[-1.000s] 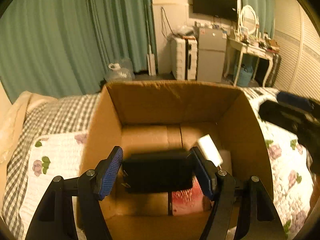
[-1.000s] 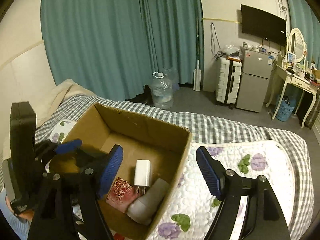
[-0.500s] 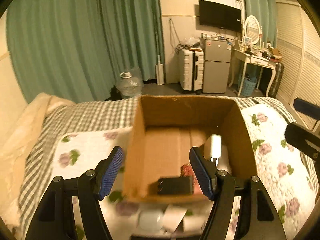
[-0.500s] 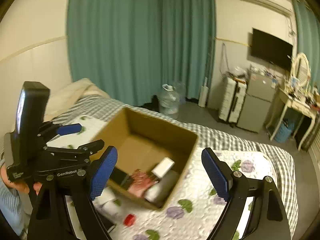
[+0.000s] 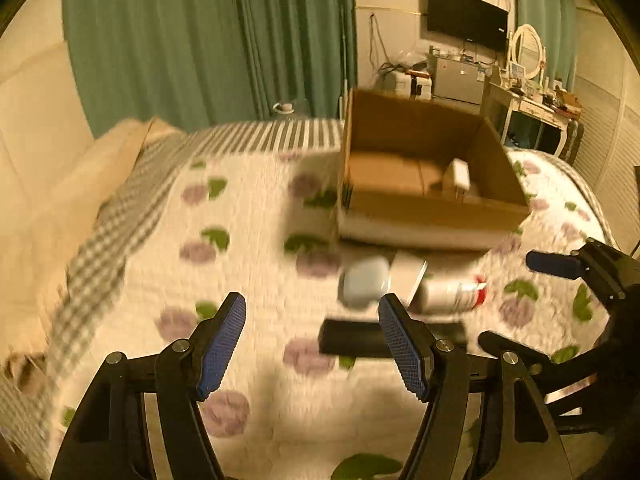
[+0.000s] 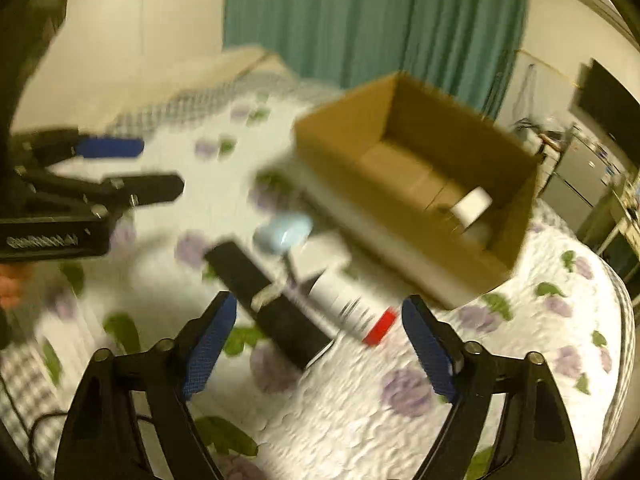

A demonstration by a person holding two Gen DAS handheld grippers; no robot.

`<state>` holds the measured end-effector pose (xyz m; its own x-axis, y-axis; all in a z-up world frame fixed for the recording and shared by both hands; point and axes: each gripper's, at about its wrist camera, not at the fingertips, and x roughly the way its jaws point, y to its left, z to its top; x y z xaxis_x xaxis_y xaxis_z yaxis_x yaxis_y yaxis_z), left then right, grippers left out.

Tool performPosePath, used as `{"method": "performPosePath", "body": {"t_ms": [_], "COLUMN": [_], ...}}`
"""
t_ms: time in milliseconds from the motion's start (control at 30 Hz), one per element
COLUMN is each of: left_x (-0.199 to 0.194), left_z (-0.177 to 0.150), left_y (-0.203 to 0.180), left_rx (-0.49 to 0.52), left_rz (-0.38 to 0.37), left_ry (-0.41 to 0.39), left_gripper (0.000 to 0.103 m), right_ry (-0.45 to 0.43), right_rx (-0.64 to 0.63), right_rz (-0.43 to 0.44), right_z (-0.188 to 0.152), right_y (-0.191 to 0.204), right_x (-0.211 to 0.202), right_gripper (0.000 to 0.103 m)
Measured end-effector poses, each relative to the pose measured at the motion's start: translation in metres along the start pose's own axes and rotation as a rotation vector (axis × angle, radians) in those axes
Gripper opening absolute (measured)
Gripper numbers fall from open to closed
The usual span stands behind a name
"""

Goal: Organize rigid objects
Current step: 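Grasp the black remote with the right tool while the left tool grasps the light blue earbud case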

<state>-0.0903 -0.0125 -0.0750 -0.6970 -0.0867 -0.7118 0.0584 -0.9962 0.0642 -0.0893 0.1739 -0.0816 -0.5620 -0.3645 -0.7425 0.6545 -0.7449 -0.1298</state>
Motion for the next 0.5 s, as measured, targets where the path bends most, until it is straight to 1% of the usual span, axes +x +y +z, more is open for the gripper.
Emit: {"method": "performPosePath", "body": {"t_ms": [33, 67, 100, 133, 200, 300, 367, 433, 500], "left_x": [0.009, 0.014, 0.021, 0.029, 0.036, 0.041, 0.042, 0.043, 0.043], "left_z": [-0.009, -0.015, -0.021, -0.026, -0.033, -0.037, -0.039, -0.040, -0.039], "left_y": [0.002, 0.003, 0.005, 0.006, 0.013, 0.023, 0.030, 0.036, 0.038], "left_rx": [-0.009, -0.011, -0.013, -0.015, -0.014, -0.027, -0.049, -0.072, -0.081], "left_rz": [-0.014, -0.020, -0.023, -0.026, -0.028, -0.020, -0.018, -0.035, -0.042], "left_ry": [0.015, 0.026, 0.041, 0.061, 0.086, 0.090, 0.095, 0.105, 0.112], "left_gripper": [0.072, 0.072, 0.072, 0.072, 0.072, 0.072, 0.072, 0.072, 0.072], "right_ry": [0.026, 0.051, 0.073, 0.095, 0.137, 0.165, 0.160, 0.153, 0.162], "right_rx": [-0.023, -0.045, -0.056, -0.061, -0.086, -0.141, -0.191, -0.223, -0.239], "right_rz": [-0.007, -0.010, -0.005, 0.000, 0.020, 0.025, 0.005, 0.013, 0.007], "right_z": [-0.003, -0.006, -0.009, -0.010, -0.011, -0.009, -0.006, -0.002, 0.001], "right_y": [0.005, 0.010, 0.012, 0.013, 0.018, 0.031, 0.039, 0.046, 0.050], "right_x": [0.010, 0.020, 0.029, 0.036, 0.053, 0.071, 0.080, 0.089, 0.099], "right_gripper": [0.072, 0.069, 0.065, 0.057, 0.050, 0.049, 0.049, 0.052, 0.052]}}
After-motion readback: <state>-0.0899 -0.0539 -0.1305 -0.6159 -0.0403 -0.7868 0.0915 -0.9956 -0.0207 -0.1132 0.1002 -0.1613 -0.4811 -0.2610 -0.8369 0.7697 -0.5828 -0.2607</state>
